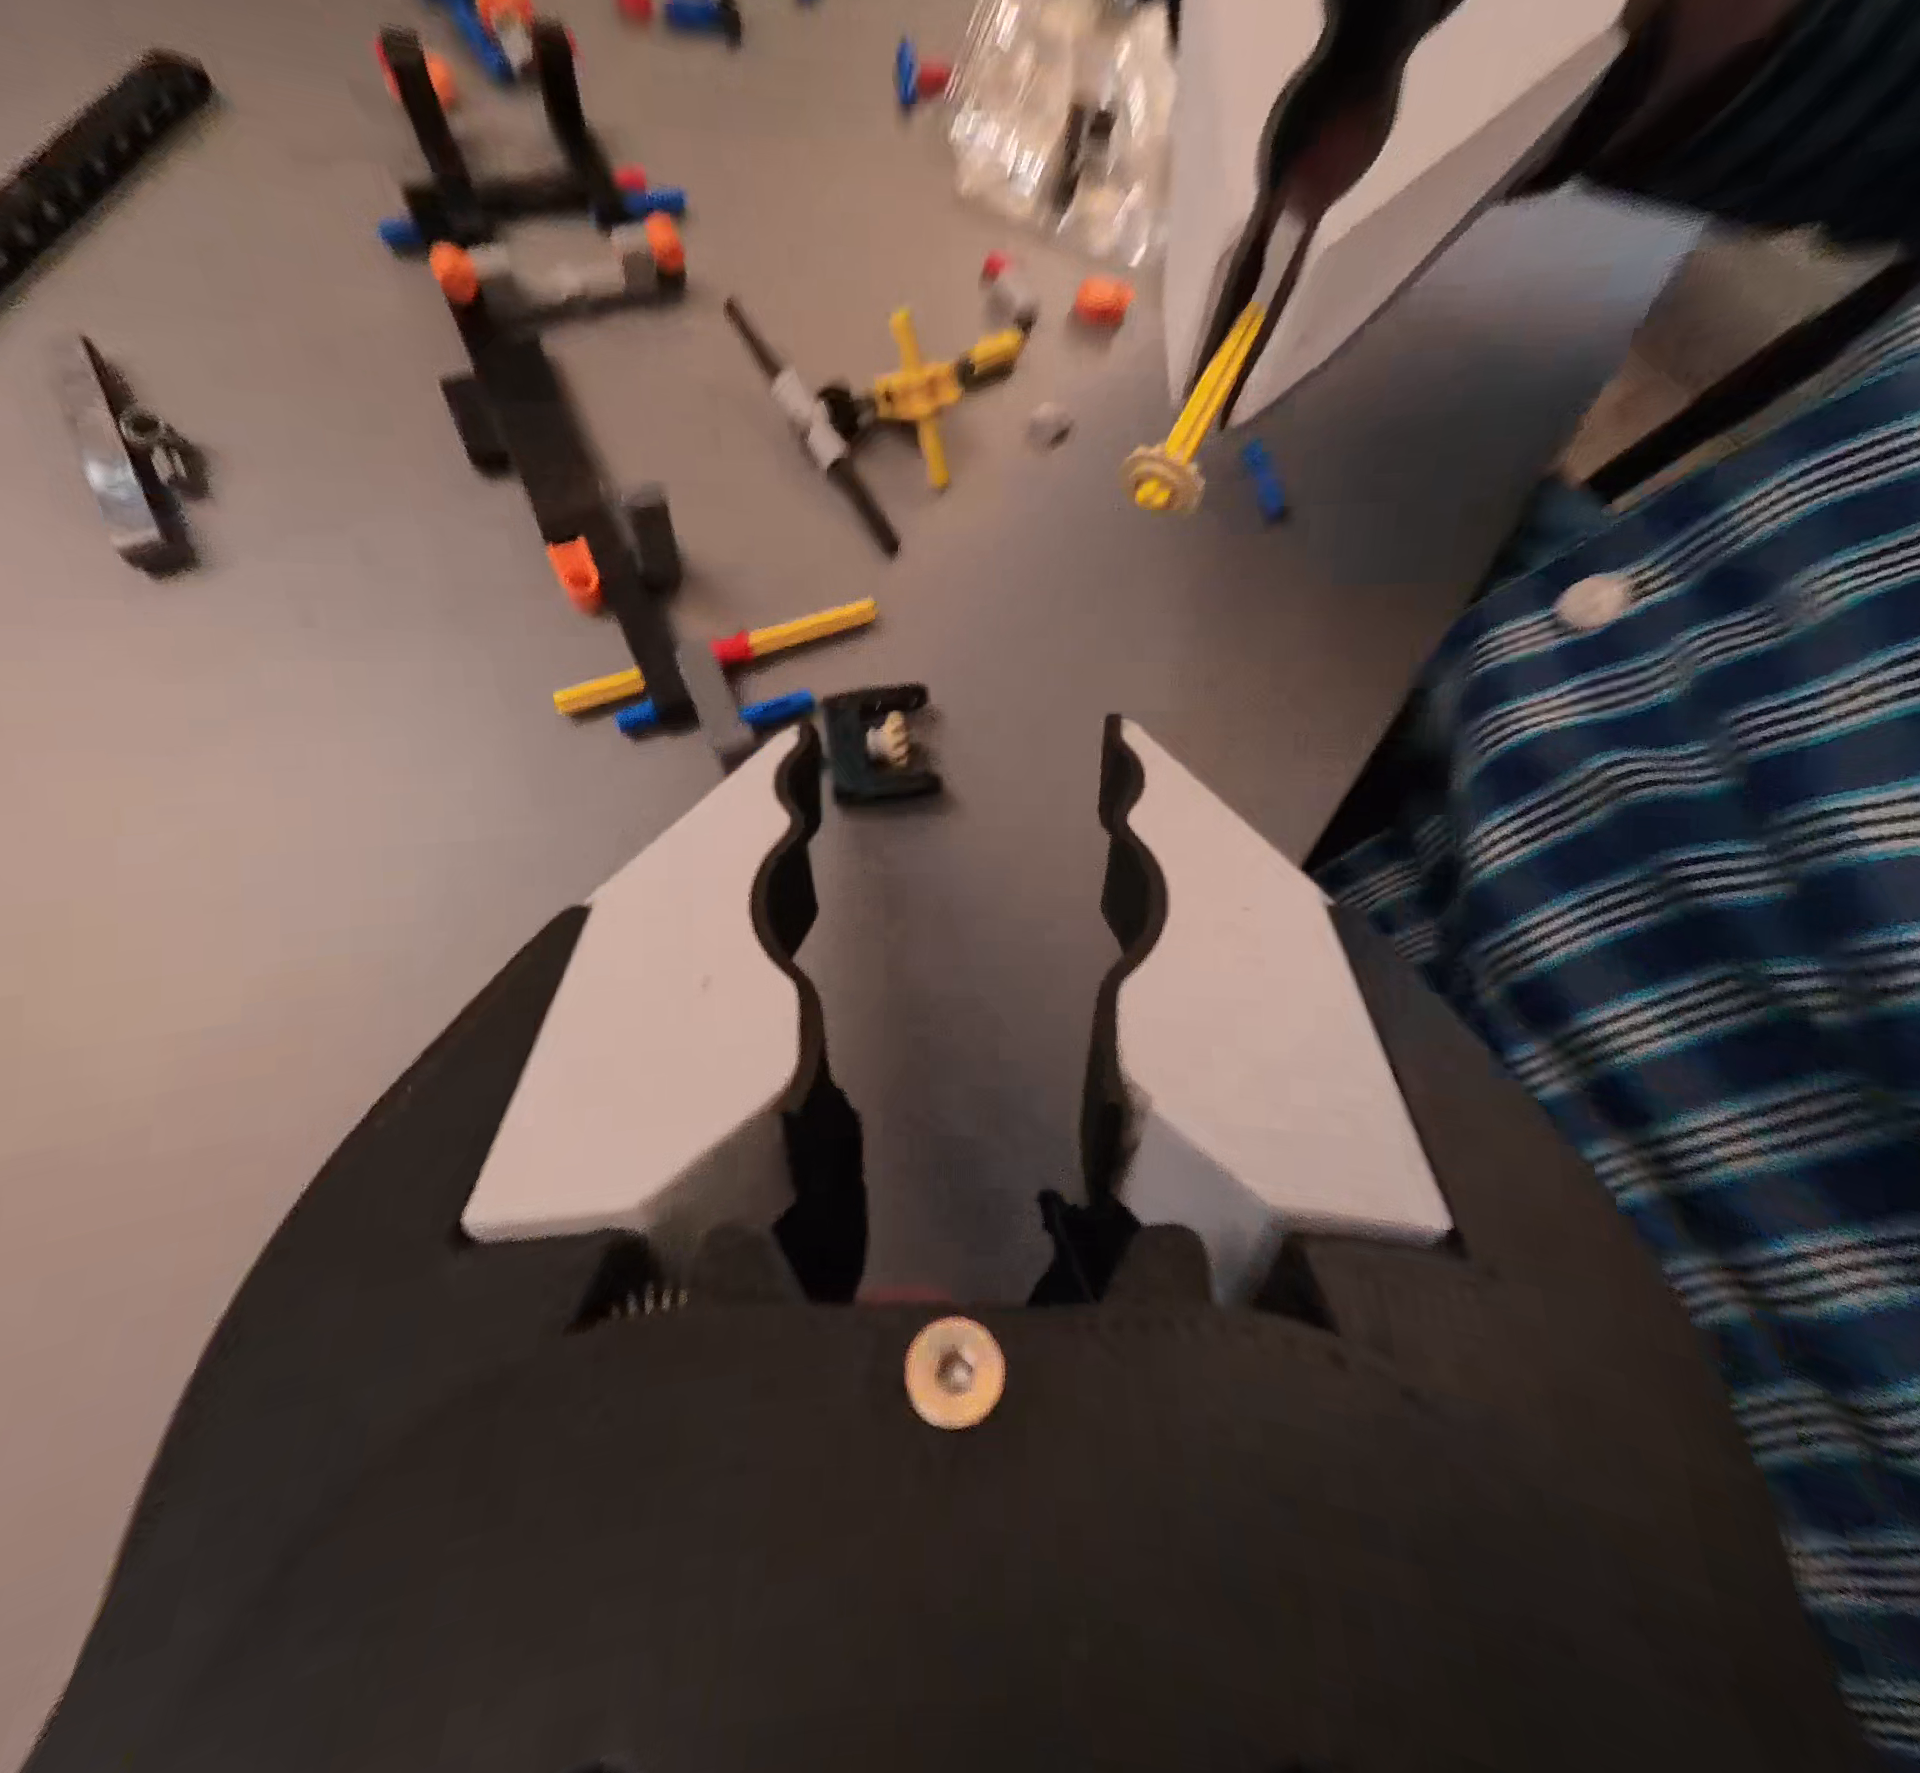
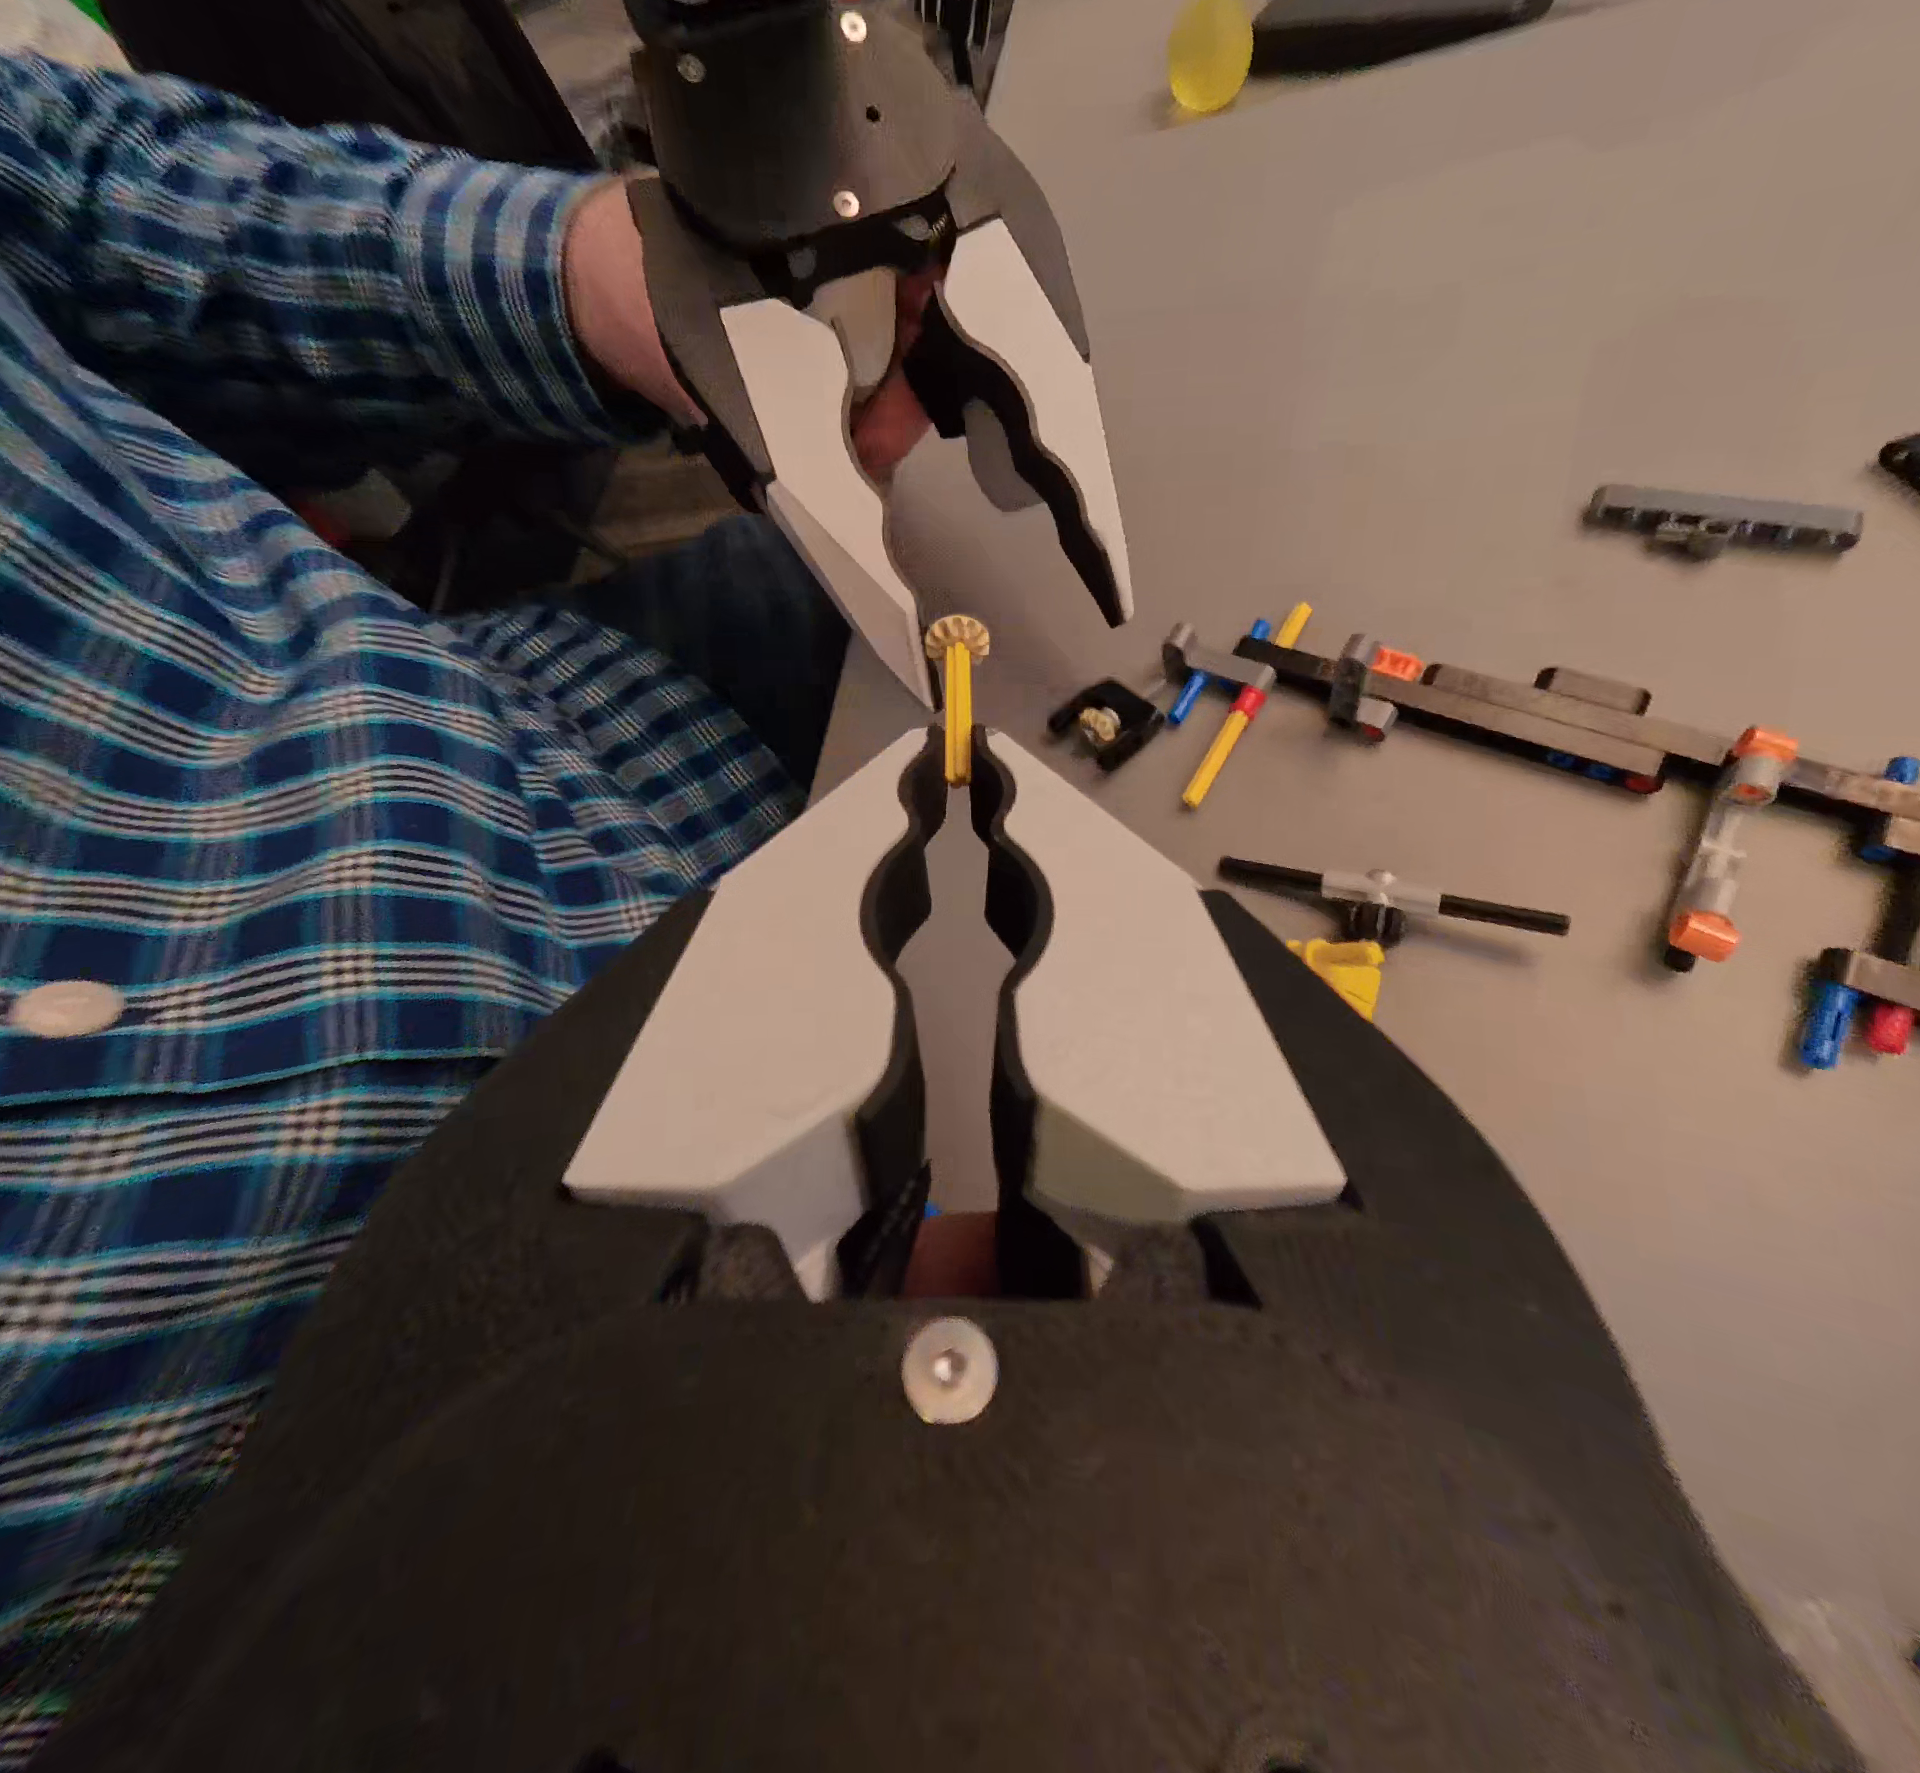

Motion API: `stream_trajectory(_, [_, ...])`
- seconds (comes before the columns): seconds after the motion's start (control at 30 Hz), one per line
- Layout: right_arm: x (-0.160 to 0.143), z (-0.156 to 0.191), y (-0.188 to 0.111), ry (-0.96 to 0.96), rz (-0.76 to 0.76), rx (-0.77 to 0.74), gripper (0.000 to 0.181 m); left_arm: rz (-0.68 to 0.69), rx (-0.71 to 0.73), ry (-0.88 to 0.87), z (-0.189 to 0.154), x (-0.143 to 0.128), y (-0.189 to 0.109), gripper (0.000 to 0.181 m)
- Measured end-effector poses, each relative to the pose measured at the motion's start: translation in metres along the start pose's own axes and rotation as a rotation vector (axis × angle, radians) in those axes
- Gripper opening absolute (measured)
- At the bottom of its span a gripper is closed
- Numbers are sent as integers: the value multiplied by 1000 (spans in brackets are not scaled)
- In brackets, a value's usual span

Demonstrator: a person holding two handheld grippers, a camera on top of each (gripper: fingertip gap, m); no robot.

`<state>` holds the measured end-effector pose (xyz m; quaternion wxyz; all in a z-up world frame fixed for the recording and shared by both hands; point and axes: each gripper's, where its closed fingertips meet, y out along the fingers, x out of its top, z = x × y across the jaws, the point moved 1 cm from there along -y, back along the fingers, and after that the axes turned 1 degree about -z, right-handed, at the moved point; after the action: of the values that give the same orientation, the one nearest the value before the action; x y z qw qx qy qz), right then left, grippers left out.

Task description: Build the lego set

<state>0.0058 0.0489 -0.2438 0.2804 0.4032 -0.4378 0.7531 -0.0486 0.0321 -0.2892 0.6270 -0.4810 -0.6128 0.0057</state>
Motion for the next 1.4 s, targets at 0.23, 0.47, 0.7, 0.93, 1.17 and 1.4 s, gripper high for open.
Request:
stream_trajectory(0.23, [-26,-15,24,11,146,23,2,121,105,65,16,-18,16,44])
stream_trajectory(0.47, [-31,-22,31,7,188,35,2,130,117,104,15,-18,19,24])
stream_trajectory(0.7, [-36,-25,30,7,198,29,2,127,116,138,14,-17,21,22])
stream_trajectory(0.93, [-40,-24,35,1,216,37,2,120,87,147,12,-17,21,22])
stream_trajectory(1.17, [-42,-23,35,4,219,46,2,138,67,193,9,-19,21,22])
stream_trajectory(1.4, [-43,-23,33,4,220,51,2,143,64,202,9,-19,18,28])
